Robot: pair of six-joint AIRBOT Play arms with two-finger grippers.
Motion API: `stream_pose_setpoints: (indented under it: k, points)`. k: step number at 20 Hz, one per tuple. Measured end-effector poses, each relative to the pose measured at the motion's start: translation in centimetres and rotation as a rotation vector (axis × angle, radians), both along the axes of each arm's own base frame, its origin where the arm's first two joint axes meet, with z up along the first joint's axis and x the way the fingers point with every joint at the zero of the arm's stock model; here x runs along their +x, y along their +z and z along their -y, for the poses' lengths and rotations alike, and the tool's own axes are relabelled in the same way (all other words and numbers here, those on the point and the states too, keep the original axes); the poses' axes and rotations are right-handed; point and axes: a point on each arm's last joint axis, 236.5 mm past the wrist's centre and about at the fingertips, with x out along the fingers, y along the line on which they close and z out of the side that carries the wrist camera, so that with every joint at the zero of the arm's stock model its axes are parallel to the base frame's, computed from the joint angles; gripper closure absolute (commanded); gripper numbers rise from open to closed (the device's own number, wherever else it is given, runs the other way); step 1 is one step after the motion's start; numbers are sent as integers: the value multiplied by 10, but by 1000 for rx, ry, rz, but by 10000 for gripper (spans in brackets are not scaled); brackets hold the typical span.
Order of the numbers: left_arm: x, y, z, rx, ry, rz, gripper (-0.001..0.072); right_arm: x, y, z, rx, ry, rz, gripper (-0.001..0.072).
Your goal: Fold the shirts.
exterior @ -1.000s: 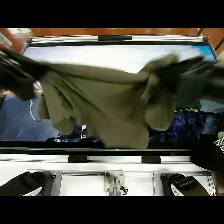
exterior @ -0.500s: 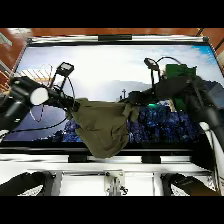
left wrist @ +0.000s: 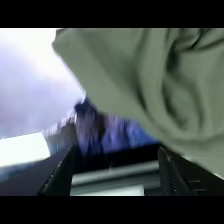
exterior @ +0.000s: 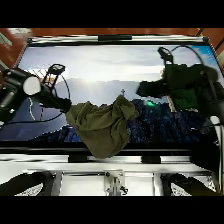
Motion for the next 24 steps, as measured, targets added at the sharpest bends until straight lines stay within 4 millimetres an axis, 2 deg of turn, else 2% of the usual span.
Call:
stream_pose_setpoints:
  k: [1,2,4,8,10,13,15,18,19,20,23,24]
  points:
    - [-12,-7,-1,-18,8,-42,78,-14,-10,15,-21,-4,-60,202]
    - [-28,-19,0,-41,11,-95,24,-30,-20,23,-22,-1,-114,201]
    - [-59,-48,11,-109,16,-194,22,-58,-46,28,-5,3,-212,54]
    - [-104,-102,42,-238,27,-328,22,-106,-98,20,76,-8,-377,52]
    - [-113,-123,52,-264,41,-349,23,-120,-117,17,102,-22,-425,52]
    - [-113,-144,66,-295,65,-345,31,-138,-134,13,127,-33,-482,52]
    - [-108,-153,75,-320,84,-332,37,-147,-144,10,135,-39,-507,52]
    - [-100,-160,88,-368,119,-315,44,-162,-155,-9,141,-5,-527,52]
    - [-98,-162,90,-376,127,-311,123,-164,-158,-16,140,1,-520,52]
    - [-97,-164,92,-382,134,-312,257,-165,-162,-22,135,8,-516,52]
    - [-95,-168,94,-390,145,-310,565,-167,-176,-40,129,1,-523,52]
    - [-94,-168,95,-393,147,-309,644,-168,-181,-47,128,2,-531,52]
